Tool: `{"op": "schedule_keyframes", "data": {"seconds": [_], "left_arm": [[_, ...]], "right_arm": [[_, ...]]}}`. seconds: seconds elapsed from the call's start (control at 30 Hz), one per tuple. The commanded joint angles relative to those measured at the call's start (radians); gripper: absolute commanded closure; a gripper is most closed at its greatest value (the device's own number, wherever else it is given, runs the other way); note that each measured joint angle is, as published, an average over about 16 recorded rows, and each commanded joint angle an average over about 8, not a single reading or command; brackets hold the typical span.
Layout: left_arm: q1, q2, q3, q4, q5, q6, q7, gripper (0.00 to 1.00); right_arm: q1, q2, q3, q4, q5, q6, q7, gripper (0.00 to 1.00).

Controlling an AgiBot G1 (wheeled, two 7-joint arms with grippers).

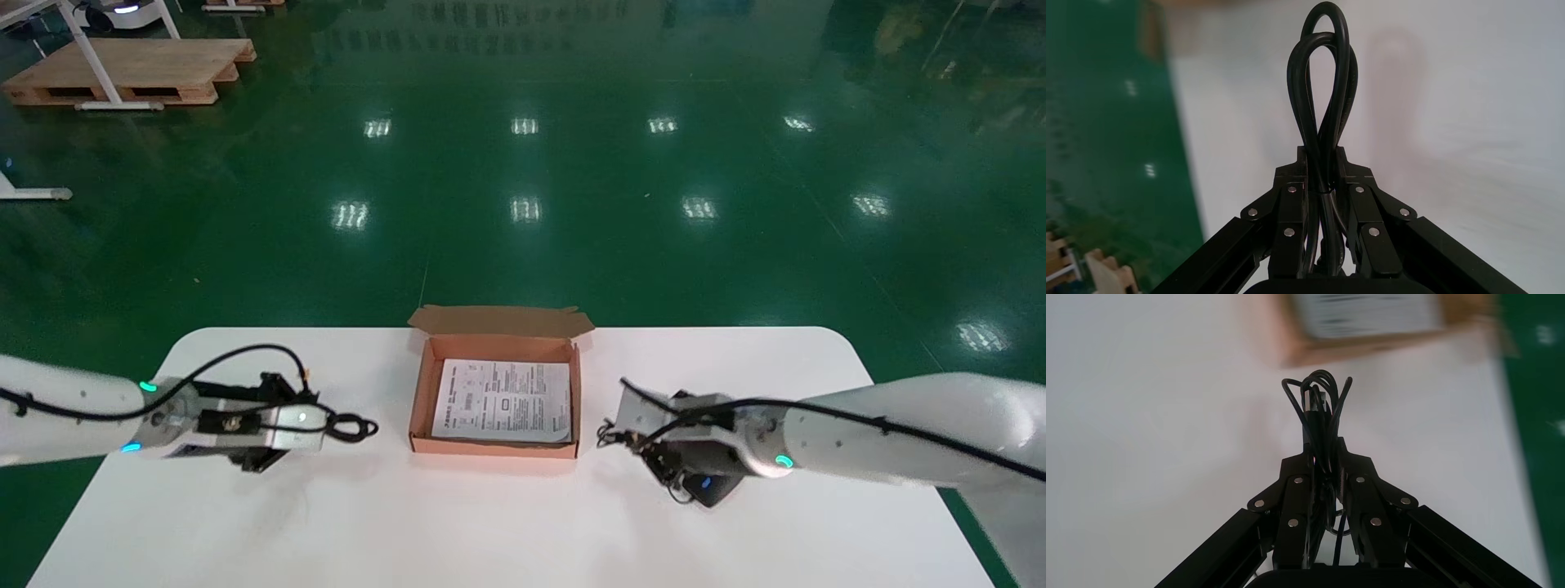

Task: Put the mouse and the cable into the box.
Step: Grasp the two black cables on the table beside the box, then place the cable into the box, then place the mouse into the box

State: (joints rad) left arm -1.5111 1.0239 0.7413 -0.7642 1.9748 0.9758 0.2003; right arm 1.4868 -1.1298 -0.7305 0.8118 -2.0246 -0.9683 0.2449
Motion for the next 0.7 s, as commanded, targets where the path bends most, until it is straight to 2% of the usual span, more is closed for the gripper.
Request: {"op": "schedule_keyframes", "data": {"seconds": [0.03, 0.13, 0.27, 0.47, 0.7], "left_arm": [[-0.021, -0.011, -0.018, -0.012, -0.022, 0.003, -0.011, 1.0], [-0.05, 0.025, -0.05, 0.006, -0.095, 0.0, 0.035, 1.0], [-0.08, 0.117, -0.079, 0.086, -0.179, -0.022, 0.139, 1.0], [-0.104, 0.244, -0.11, 0.227, -0.26, -0.064, 0.26, 1.0], [-0.114, 0.279, -0.128, 0.279, -0.292, -0.081, 0.28, 1.0]], "right_arm": [[0.02, 0.022, 0.018, 0.003, 0.004, 0.01, 0.023, 1.0], [0.059, 0.066, 0.044, 0.034, 0.0, 0.025, 0.058, 1.0], [0.124, 0.111, 0.075, 0.067, -0.018, 0.045, 0.099, 1.0], [0.203, 0.137, 0.097, 0.085, -0.039, 0.06, 0.128, 1.0], [0.224, 0.141, 0.1, 0.087, -0.041, 0.058, 0.131, 1.0]]}}
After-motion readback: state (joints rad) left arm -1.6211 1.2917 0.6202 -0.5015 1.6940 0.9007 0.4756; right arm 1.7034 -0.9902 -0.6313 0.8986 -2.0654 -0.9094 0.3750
